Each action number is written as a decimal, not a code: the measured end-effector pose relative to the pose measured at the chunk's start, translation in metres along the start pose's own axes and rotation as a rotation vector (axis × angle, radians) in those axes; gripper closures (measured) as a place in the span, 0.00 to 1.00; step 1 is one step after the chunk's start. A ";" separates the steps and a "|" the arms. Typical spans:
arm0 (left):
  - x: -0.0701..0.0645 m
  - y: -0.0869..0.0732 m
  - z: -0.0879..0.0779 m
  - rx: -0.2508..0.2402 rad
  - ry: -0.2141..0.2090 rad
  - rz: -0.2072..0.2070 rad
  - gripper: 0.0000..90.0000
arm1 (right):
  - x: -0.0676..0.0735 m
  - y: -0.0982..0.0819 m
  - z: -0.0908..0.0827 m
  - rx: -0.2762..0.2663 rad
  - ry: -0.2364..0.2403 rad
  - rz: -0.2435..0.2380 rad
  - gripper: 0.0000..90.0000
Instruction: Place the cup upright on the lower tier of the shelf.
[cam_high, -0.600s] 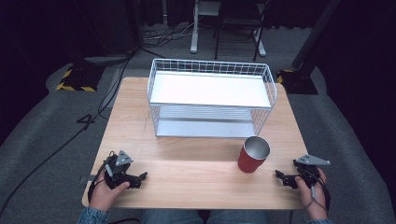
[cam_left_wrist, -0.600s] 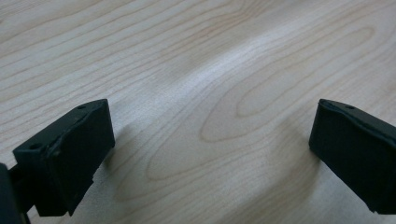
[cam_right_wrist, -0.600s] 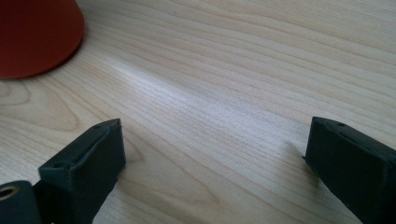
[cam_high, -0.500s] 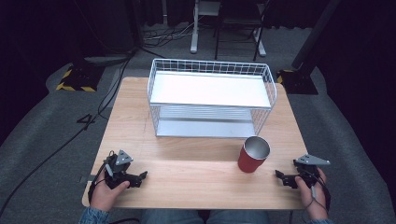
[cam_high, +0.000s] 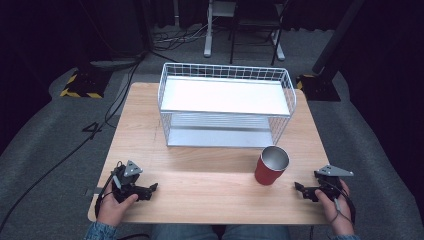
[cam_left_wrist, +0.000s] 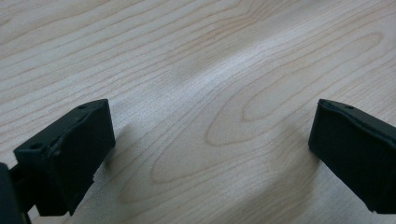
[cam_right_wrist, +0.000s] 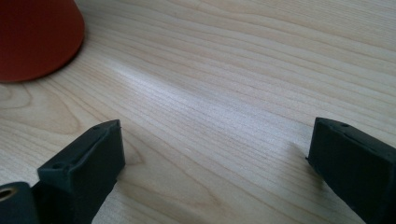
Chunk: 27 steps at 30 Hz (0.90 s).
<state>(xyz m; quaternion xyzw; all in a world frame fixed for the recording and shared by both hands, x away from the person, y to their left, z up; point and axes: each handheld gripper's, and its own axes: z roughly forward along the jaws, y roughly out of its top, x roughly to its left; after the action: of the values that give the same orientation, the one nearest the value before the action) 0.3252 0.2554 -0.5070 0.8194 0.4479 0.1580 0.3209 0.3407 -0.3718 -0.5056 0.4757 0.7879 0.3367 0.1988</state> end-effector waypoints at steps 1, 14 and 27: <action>0.000 0.000 0.000 0.000 0.000 0.000 0.01 | -0.001 0.000 0.000 -0.005 -0.001 0.011 0.06; 0.000 0.000 0.000 0.000 0.001 0.000 0.01 | -0.001 0.005 -0.013 -0.081 0.053 0.129 0.18; 0.000 0.000 0.000 -0.001 0.001 -0.001 0.01 | 0.018 0.015 -0.030 -0.238 0.128 0.097 0.18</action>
<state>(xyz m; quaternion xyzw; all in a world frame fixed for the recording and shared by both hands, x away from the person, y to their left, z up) 0.3254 0.2551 -0.5071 0.8190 0.4482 0.1586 0.3211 0.3217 -0.3612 -0.4739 0.4637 0.7298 0.4665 0.1864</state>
